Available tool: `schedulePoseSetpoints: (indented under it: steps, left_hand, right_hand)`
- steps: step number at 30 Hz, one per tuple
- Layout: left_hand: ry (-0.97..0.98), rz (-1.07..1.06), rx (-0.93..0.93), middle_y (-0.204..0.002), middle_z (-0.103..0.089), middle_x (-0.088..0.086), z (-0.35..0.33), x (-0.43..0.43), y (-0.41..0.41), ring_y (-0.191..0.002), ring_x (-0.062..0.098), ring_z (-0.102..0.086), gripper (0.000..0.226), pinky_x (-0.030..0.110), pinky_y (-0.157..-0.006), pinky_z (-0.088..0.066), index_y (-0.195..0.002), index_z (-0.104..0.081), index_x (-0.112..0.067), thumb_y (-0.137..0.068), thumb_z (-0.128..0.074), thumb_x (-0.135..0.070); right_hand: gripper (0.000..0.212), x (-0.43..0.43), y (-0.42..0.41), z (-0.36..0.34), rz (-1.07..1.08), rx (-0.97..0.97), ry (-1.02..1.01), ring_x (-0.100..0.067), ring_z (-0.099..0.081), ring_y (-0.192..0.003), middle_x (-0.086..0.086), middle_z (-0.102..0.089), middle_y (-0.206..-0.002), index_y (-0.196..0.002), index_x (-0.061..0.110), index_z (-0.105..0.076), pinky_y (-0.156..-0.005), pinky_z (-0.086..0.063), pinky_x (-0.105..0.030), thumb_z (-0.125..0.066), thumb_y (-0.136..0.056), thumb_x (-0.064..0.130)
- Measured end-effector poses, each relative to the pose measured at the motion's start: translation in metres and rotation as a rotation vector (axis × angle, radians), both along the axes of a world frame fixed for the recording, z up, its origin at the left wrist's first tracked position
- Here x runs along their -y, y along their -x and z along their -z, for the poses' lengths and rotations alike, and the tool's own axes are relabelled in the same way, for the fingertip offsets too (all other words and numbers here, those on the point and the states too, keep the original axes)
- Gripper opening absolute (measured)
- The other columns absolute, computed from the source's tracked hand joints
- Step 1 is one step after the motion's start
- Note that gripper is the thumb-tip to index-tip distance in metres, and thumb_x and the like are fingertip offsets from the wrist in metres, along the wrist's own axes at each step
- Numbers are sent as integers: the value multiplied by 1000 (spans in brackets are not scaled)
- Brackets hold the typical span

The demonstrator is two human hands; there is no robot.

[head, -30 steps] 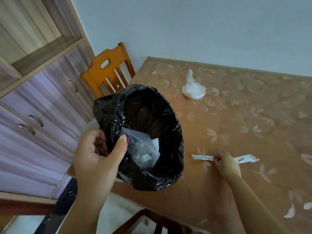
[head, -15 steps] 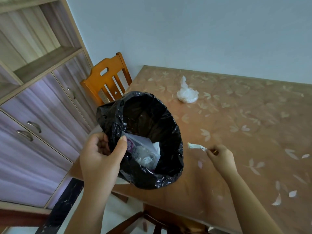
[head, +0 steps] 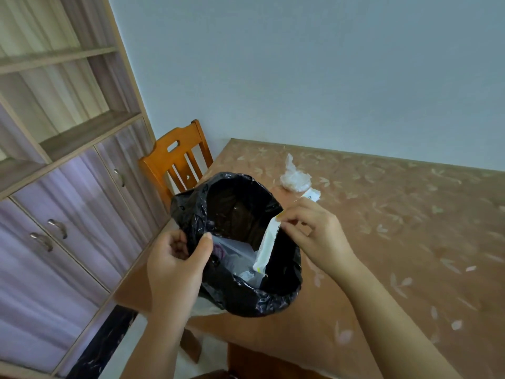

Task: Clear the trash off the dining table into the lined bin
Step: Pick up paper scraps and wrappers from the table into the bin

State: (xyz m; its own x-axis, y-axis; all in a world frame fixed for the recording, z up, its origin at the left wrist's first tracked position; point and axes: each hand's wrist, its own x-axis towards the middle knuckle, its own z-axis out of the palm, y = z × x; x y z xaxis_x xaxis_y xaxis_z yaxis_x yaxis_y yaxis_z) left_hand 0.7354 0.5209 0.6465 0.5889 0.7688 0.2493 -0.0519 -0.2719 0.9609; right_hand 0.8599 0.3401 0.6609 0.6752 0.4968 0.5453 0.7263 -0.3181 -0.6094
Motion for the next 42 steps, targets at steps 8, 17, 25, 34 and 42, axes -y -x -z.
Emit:
schedulePoseSetpoints:
  steps: [8,17,25,34,42]
  left_hand:
    - [34,29,37,-53,-50,-13,-6,1,9,-51,4,-46,17,28,-53,-40,-62,-55,-29,-61,-65,-43]
    - [21,24,50,-52,-52,-13,-2,-4,17,-49,1,-46,17,19,-49,-40,-62,-55,-25,-71,-69,-28]
    - [145,-94,35,-52,-51,-9,4,-30,33,-55,12,-51,16,29,-53,-43,-61,-56,-23,-67,-68,-32]
    - [147,-314,-21,-62,-55,3,10,-105,91,-62,22,-54,17,45,-63,-50,-63,-56,-23,-72,-69,-26]
    - [147,-486,-119,-63,-57,8,33,-201,184,-62,26,-54,23,47,-65,-50,-63,-54,-19,-68,-74,-29]
  right_hand:
    - [4,-36,8,3,-308,-182,240,-12,-58,-75,-2,-62,-85,-79,11,-66,-68,-46,-17,-64,-80,8]
    - [12,-68,0,2,-285,-424,335,7,-53,-69,6,-60,-86,-91,1,-67,-59,-41,1,-60,-81,1]
    - [13,-77,14,0,-181,-228,210,0,-56,-74,3,-63,-89,-94,15,-65,-65,-40,-1,-61,-82,11]
    - [6,-138,59,4,-71,-59,89,-2,-51,-72,7,-55,-78,-86,14,-66,-65,-39,-6,-62,-81,12]
    - [7,-242,137,31,-127,-119,172,0,-52,-71,8,-55,-75,-78,16,-64,-67,-36,-3,-62,-81,10]
